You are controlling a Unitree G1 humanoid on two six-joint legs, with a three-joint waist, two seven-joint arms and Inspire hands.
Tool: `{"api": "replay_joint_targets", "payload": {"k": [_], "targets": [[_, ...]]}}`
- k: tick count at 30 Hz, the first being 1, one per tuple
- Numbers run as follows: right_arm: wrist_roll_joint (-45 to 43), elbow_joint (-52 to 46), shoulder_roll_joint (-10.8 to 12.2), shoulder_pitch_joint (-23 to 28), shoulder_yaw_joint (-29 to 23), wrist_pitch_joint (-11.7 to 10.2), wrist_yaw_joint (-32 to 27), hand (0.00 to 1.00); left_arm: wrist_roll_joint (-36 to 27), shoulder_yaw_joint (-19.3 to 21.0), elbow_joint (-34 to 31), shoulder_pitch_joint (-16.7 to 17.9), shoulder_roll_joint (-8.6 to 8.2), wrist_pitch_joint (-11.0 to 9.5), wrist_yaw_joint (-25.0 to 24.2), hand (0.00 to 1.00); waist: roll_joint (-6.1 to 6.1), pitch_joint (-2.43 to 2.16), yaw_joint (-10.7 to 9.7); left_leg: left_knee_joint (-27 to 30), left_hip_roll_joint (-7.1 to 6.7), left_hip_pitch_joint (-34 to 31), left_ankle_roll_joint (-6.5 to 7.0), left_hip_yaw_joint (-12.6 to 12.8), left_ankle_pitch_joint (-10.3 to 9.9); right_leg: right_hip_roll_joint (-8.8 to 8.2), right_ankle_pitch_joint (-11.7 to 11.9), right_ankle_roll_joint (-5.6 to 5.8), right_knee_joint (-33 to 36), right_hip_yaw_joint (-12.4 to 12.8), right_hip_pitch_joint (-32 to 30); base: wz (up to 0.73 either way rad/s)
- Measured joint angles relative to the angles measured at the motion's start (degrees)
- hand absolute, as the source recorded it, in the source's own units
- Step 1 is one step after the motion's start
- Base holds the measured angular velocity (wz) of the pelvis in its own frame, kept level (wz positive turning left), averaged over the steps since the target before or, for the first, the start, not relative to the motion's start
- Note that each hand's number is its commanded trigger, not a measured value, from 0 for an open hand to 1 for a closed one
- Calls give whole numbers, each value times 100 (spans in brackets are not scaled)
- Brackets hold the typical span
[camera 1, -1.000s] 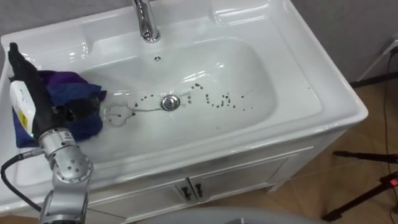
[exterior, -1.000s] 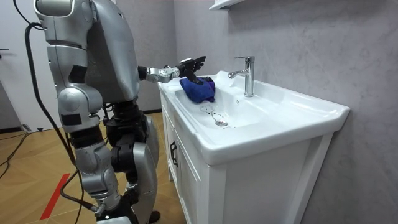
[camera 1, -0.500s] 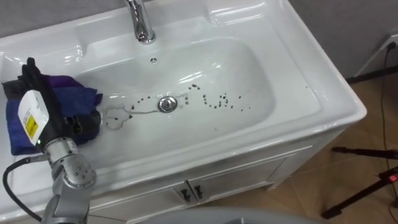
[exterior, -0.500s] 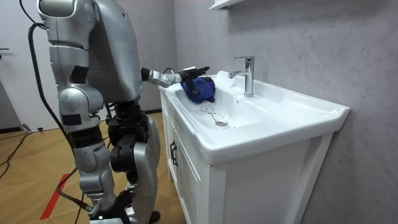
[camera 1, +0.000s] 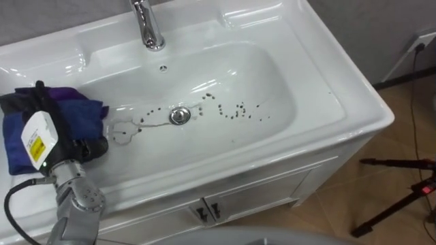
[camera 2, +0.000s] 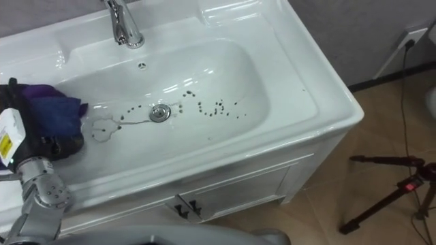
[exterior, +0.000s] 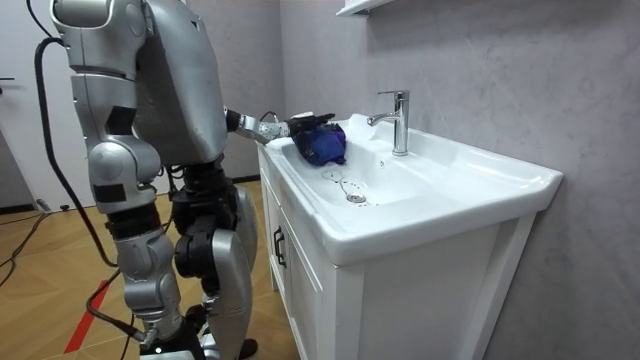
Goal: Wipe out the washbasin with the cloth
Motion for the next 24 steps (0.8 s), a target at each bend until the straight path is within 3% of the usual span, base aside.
{"api": "replay_joint_targets", "payload": {"k": [8,15,24], "targets": [[-19,29,14,60,83,80,-4,0,-41,131,1,-34,0,7,223,0,-39,-10,114,4,0,13,-10,4,6,5,3,-5,-12,24,1,-2],[-22,23,14,63,84,127,-7,0,-252,151,1,-35,1,7,608,0,-31,-22,124,9,4,10,-10,-4,6,4,12,-16,-17,-8,2,0],[-14,23,17,59,196,251,5,0,-317,157,1,8,2,66,744,0,-29,-40,146,12,6,23,-11,-2,7,5,17,-20,-13,2,13,0]]}}
